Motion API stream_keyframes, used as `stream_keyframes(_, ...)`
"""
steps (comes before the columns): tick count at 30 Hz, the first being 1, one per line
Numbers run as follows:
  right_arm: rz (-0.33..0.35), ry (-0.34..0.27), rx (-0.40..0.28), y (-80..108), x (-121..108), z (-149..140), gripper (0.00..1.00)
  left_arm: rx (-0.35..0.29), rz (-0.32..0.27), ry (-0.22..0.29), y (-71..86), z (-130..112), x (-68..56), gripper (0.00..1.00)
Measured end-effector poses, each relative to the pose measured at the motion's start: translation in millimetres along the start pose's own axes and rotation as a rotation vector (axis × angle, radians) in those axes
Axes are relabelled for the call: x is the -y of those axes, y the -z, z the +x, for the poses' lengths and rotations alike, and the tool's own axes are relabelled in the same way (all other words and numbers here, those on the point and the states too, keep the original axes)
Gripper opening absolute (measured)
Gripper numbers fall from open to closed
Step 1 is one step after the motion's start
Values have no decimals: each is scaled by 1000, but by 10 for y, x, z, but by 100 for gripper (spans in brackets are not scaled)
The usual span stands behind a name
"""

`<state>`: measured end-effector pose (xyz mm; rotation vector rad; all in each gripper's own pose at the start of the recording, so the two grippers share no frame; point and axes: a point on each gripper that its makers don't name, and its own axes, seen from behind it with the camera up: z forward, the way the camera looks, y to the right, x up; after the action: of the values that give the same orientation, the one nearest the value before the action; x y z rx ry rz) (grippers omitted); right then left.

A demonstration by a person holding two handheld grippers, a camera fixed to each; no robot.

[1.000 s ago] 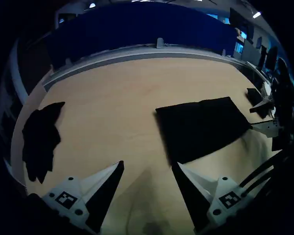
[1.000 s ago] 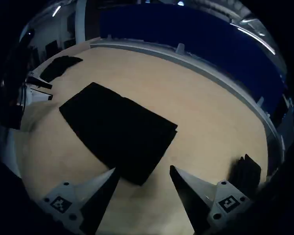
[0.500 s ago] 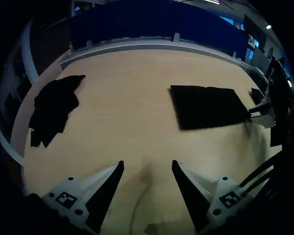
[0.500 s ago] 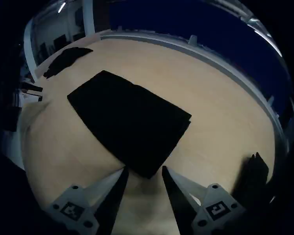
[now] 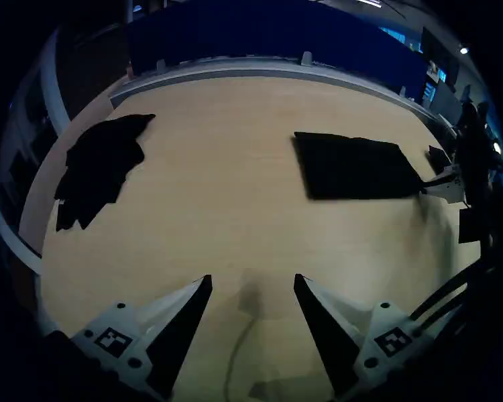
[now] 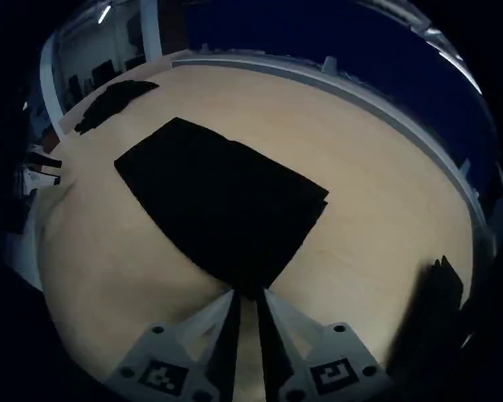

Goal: Fold towel

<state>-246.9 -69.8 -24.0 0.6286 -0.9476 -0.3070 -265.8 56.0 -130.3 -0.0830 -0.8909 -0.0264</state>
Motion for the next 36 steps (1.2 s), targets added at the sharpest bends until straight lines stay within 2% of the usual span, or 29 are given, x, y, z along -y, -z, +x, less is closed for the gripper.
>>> stream_keyframes(4, -18, 14, -9, 4, -28, 21, 4, -5, -7, -3, 13, 14, -44, 90)
stream_keyframes(12, -11, 30, -24, 32, 18, 91, 3, -14, -16, 5, 27, 47, -86, 91)
stream_keyframes(18, -15, 54, -45, 110, 32, 252, 3, -23, -21, 12, 34, 76, -94, 90)
stream_keyframes(27, -21, 119, -95, 237, 67, 682, 3, -48, -30, 29, 67, 154, -107, 90)
stream_keyframes(36, -23, 221, -141, 337, 203, 1182, 3, -75, -41, 49, 108, 209, -133, 90)
